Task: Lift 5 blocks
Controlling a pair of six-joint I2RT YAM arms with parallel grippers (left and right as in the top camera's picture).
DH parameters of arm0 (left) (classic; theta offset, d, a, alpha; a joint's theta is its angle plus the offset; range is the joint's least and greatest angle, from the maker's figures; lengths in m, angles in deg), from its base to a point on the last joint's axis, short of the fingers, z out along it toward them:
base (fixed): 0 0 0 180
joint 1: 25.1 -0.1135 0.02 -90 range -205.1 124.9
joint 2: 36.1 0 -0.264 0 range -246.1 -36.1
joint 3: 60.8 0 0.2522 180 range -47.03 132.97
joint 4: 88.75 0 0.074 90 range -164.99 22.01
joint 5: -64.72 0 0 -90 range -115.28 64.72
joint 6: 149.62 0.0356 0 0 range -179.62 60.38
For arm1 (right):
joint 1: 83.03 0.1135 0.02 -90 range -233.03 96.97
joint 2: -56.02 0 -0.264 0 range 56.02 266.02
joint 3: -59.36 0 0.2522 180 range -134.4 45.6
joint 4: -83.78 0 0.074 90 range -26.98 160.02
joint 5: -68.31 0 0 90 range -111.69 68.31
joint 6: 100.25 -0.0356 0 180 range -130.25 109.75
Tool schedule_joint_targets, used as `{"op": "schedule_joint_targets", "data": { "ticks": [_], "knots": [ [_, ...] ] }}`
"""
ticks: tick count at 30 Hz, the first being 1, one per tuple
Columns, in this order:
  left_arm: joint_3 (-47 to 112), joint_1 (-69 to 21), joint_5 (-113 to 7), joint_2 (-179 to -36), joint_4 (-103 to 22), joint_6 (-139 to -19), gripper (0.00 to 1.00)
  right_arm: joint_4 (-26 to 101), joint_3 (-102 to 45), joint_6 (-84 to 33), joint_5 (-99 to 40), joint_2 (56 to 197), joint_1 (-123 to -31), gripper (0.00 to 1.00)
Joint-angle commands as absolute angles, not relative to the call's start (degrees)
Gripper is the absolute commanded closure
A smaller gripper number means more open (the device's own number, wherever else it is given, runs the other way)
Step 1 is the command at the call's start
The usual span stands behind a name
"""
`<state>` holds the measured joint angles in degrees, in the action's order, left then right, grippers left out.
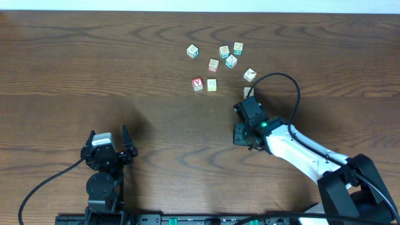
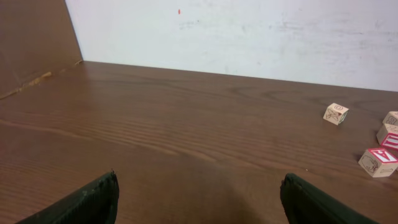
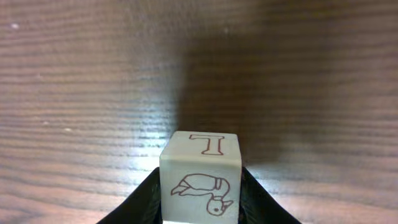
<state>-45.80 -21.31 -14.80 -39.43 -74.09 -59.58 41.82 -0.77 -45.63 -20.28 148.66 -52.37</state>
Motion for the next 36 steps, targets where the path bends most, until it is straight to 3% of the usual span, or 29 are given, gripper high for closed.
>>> {"op": "schedule_joint_targets", "data": {
  "ticks": [1,4,11,16,20,23,26,28,31,36],
  "knots": [
    [-46.8,-21.5,-14.1,-39.5,-71.8,-59.2,0.17,40.3,0.0,-46.2,-22.0,149.6,-50.8,0.72],
    [-46.8,-21.5,-14.1,-39.5,-71.8,-59.2,0.17,40.5,0.0,-46.1,-21.8,149.6,-49.7,0.7],
    [-46.8,-21.5,-14.2,-39.5,-71.8,-59.3,0.17,41.6,-0.6,-42.3,-21.7,149.4,-49.2,0.46],
    [-46.8,-21.5,-14.4,-39.5,-71.8,-59.5,0.16,41.5,-1.6,-39.8,-21.5,149.2,-49.4,0.43],
    [-46.8,-21.5,-14.4,-39.5,-71.8,-59.4,0.17,38.3,-6.8,-34.7,-21.4,149.2,-49.9,0.28],
    [-46.8,-21.5,-14.3,-39.5,-72.5,-59.4,0.17,32.7,-13.9,-33.5,-19.6,149.2,-50.5,0.24],
    [-46.8,-21.5,-14.4,-39.4,-72.7,-59.5,0.17,27.7,-21.3,-31.8,-18.7,149.2,-51.8,0.08],
    [-46.8,-21.5,-15.7,-39.4,-72.7,-61.1,0.17,26.4,-24.6,-30.9,-18.8,149.2,-53.4,0.02],
    [-46.7,-21.5,-25.2,-39.5,-72.9,-61.6,0.17,28.0,-26.4,-28.6,-18.8,149.3,-56.8,0.07],
    [-45.9,-21.5,-29.0,-41.6,-72.8,-61.6,0.17,31.8,-26.4,-27.3,-19.2,150.5,-63.4,0.49]
  ]
}}
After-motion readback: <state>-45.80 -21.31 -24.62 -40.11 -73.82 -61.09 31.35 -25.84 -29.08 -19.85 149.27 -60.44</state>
